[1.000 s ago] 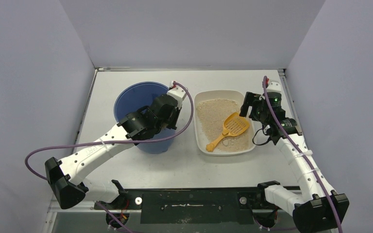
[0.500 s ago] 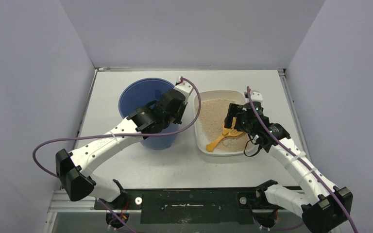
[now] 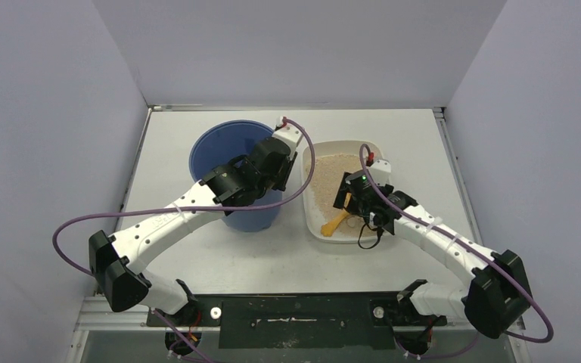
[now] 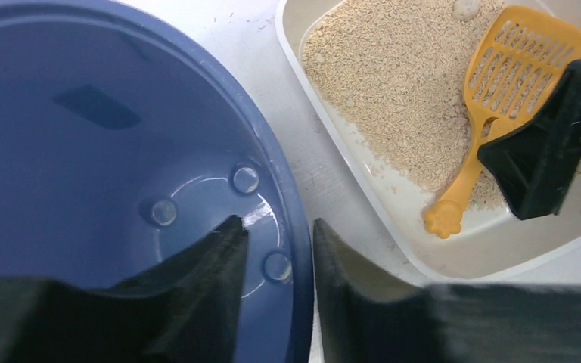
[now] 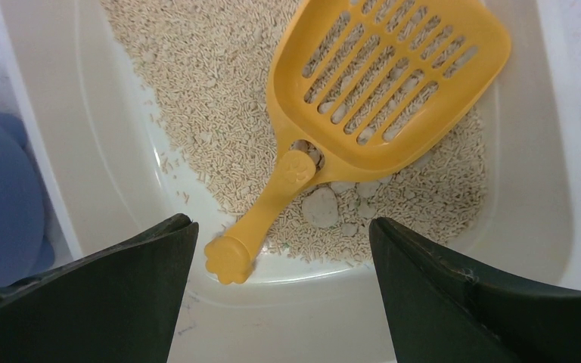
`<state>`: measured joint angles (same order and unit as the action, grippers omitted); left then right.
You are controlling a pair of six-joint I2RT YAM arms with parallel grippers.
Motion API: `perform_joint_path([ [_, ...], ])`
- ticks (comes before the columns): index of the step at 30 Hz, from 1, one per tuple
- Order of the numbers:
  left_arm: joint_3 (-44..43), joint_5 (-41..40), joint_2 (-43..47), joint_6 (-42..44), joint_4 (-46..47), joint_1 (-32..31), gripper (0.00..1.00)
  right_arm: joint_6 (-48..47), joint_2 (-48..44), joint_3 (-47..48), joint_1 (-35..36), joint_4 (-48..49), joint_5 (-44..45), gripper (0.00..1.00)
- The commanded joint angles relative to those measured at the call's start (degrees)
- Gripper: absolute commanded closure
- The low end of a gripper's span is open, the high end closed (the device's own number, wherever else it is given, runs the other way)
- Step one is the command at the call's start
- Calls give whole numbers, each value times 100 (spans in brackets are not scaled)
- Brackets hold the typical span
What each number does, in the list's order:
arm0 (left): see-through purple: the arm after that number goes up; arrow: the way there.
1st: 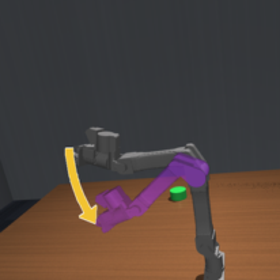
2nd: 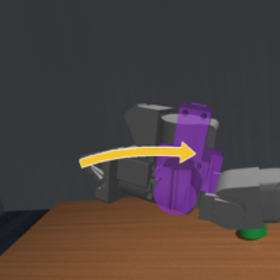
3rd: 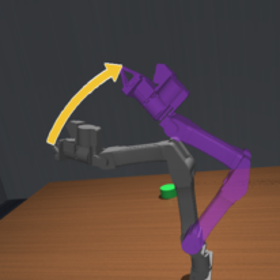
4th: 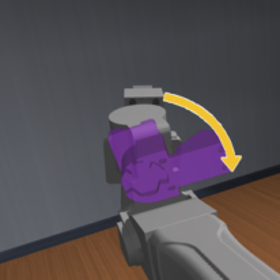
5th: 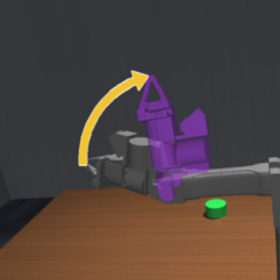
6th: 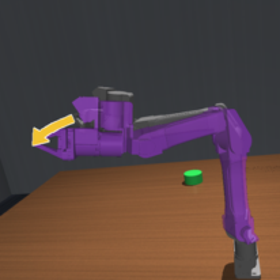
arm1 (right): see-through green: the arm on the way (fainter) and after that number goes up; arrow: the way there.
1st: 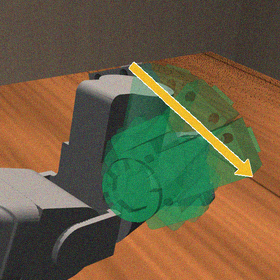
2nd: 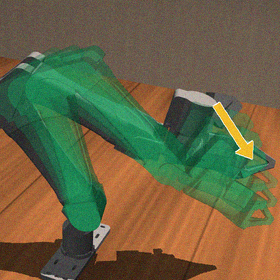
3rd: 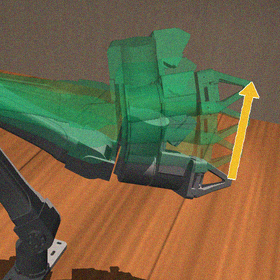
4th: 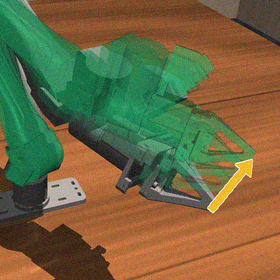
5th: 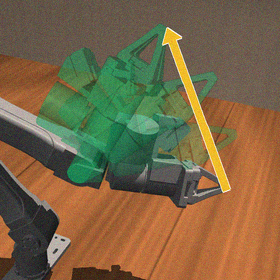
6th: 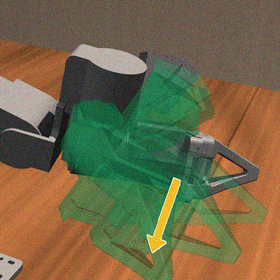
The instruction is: Clean the litter box
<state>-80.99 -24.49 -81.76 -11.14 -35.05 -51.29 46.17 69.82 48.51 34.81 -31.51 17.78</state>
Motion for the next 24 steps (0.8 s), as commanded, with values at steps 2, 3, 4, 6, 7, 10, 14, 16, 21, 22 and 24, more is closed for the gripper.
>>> perform_joint_path([
  [2,183,-216,500,33,186,-4,50,1066,602,280,184,-28,672,14],
  [3,221,-225,568,33,171,-4,45,1179,708,322,200,-57,712,13],
  [4,254,-220,637,33,159,-4,41,1272,808,364,214,-73,736,14],
  [6,318,-235,791,39,156,-5,29,1386,968,405,255,-6,744,14],
  [7,339,-234,872,52,156,-4,27,1456,1043,423,273,11,760,15],
  [10,412,-212,1125,119,201,-6,22,1663,1272,500,294,-19,838,18],
  [14,630,-237,1469,251,426,-9,12,1898,1548,590,306,-67,977,22],
  [16,756,-231,1647,330,566,-4,10,1994,1673,631,313,-89,1025,25],
  [21,1043,-199,2019,464,740,-12,3,2142,1927,717,319,-131,1147,32],
  [22,1116,-219,2092,494,789,-13,3,2149,1960,717,317,-109,1161,34],
  [24,1293,-269,2295,543,919,-13,3,2194,2047,698,315,-62,1166,37],
])
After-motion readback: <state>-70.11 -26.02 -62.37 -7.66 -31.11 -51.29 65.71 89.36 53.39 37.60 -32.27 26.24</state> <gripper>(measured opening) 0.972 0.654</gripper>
